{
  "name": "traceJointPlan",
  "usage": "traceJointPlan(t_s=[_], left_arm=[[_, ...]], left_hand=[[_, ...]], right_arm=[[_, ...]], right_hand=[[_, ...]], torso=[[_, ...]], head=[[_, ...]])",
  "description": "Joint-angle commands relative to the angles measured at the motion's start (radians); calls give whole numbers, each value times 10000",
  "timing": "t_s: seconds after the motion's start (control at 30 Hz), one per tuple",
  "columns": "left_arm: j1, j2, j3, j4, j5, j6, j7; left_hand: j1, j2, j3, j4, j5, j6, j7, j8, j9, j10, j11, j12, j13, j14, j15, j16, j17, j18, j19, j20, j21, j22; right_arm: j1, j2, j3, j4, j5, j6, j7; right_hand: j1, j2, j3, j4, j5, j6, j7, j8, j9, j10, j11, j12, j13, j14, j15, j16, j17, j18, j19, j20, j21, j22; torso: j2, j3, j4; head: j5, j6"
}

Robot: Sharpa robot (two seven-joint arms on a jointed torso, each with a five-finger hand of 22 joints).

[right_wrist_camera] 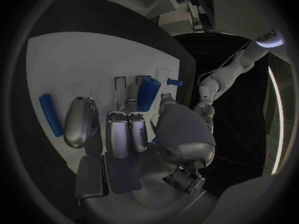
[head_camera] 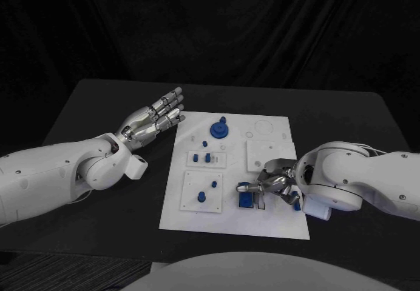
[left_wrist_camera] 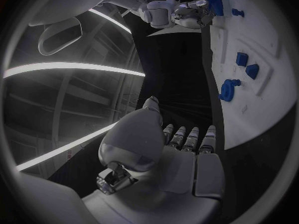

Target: Assemble the parts on the task board

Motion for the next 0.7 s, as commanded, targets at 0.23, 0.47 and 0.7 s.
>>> traceJointPlan(t_s=[0.23,0.47,0.7], left_arm=[[-32,-18,8,11,-12,174,82],[-37,-21,8,-1,-12,181,59],[-41,-6,8,-15,-12,190,45]], left_hand=[[99,13,40,-10,49,33,90,65,13,3,70,-67,-16,13,96,-36,-9,170,29,86,57,11],[109,24,51,-5,52,52,132,70,17,3,82,-67,-16,13,116,-36,-9,171,33,105,61,14],[113,27,54,-3,55,62,152,73,19,3,85,-67,-16,13,126,-36,-9,171,35,112,62,15]], right_arm=[[25,-549,0,449,-34,-364,81],[183,-840,1,735,-34,-137,311],[221,-968,1,906,-34,90,471]], right_hand=[[-10,313,-384,-64,328,-38,-35,163,-34,1039,57,25,2632,1048,47,26,2634,142,51,37,-13,1721],[439,267,-583,-79,389,-31,-63,381,49,1039,36,25,2632,1048,32,26,2634,135,68,23,20,1731],[847,426,-1182,-46,256,-551,-257,2206,1589,1039,-122,25,2632,1048,-96,26,2634,140,74,-94,-3,1730]], torso=[[-17,-2,-1],[-11,-4,-2],[-5,1,1]], head=[[61,-2],[57,-2],[44,-2]])
